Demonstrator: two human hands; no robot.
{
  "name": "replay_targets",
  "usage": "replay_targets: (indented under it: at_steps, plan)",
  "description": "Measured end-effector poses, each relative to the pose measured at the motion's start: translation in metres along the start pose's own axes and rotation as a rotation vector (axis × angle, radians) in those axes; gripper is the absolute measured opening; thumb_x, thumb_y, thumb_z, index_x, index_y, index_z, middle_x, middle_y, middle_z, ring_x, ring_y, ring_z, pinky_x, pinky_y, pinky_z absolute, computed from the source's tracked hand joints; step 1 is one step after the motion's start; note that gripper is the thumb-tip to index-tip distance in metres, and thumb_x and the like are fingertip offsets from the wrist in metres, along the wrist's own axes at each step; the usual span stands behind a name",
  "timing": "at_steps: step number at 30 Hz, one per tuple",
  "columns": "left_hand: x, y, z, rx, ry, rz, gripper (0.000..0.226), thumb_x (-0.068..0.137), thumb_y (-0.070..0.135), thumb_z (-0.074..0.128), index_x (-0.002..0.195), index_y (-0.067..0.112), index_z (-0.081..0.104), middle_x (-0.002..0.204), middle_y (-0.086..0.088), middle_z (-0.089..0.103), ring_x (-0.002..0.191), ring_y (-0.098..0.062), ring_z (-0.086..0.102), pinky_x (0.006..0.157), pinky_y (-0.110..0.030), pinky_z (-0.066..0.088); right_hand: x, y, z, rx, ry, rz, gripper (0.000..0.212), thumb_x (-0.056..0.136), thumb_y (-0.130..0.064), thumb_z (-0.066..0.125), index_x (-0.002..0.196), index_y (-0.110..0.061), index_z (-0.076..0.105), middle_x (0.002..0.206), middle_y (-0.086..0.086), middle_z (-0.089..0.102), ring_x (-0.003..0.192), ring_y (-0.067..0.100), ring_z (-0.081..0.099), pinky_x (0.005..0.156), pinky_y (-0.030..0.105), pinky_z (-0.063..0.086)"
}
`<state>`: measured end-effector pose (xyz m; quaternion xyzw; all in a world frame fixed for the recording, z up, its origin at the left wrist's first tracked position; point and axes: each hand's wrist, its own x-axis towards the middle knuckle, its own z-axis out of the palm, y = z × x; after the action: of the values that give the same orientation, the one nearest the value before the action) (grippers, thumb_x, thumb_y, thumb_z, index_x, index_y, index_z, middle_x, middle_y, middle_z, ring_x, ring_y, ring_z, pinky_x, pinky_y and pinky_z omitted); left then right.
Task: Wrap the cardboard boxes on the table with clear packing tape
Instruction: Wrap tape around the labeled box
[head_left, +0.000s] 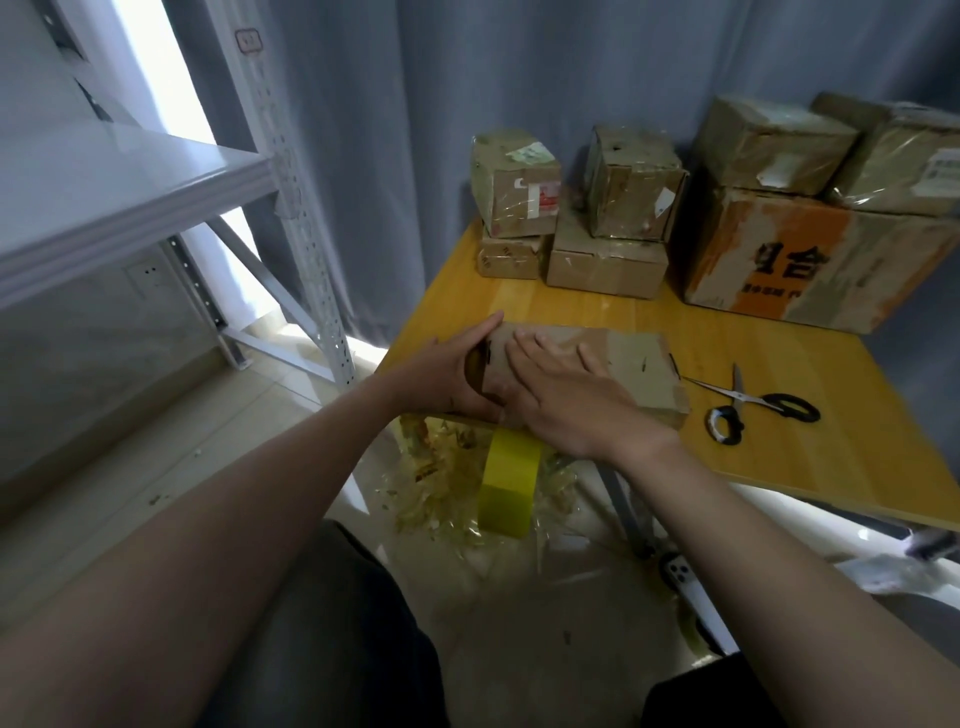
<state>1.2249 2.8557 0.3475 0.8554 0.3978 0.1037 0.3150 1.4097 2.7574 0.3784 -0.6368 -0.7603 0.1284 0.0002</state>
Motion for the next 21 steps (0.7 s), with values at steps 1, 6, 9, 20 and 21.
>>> replay_targets:
  at_steps: [1,6,9,20,21]
  plan:
    - [-0.005,0.004,0.0,-0.052,0.006,-0.018,0.144,0.054,0.071,0.085,0.165,0.032,0.002,0.17,0.0,0.021,0.154,-0.024,0.025,0.125,-0.05,0.026,-0.001,0.001,-0.001,0.002,-0.002,-0.003,0.067,0.109,-0.055,0.013,0.166,-0.025,-0.004,0.172,-0.01,-0.014,0.157,0.009,-0.015,0.127,0.051,-0.009]
    - [-0.029,0.018,0.009,-0.246,0.04,-0.092,0.085,0.076,0.022,0.088,0.149,0.023,0.046,0.136,0.002,0.062,0.122,-0.02,0.061,0.102,-0.043,0.054,0.004,0.003,-0.001,0.016,-0.006,-0.014,0.067,0.109,-0.057,0.011,0.166,-0.025,-0.003,0.172,-0.009,-0.013,0.158,0.009,-0.014,0.127,0.05,-0.011]
    - [-0.042,0.042,0.022,-0.245,0.281,-0.298,0.02,0.094,0.016,0.068,0.111,0.016,0.058,0.108,-0.008,0.067,0.098,-0.025,0.066,0.086,-0.042,0.058,0.003,0.005,-0.002,0.016,-0.002,-0.015,0.067,0.108,-0.057,0.01,0.166,-0.025,-0.001,0.173,-0.009,-0.011,0.158,0.01,-0.012,0.127,0.049,-0.01]
    - [-0.068,0.067,0.056,-0.875,0.097,-0.544,0.061,0.091,0.052,0.071,0.136,0.015,0.052,0.122,-0.015,0.07,0.104,-0.034,0.073,0.085,-0.055,0.062,0.003,0.006,0.003,-0.064,0.05,-0.035,0.067,0.11,-0.053,0.019,0.166,-0.021,0.003,0.174,-0.005,-0.004,0.159,0.014,-0.006,0.128,0.053,-0.003]
    - [-0.069,0.069,0.055,-0.885,0.078,-0.544,0.051,0.096,0.048,0.068,0.133,0.016,0.057,0.12,-0.015,0.072,0.105,-0.034,0.073,0.089,-0.055,0.061,0.003,0.006,0.003,-0.062,0.05,-0.035,0.067,0.11,-0.053,0.019,0.166,-0.021,0.004,0.174,-0.005,-0.003,0.159,0.014,-0.006,0.128,0.053,-0.002]
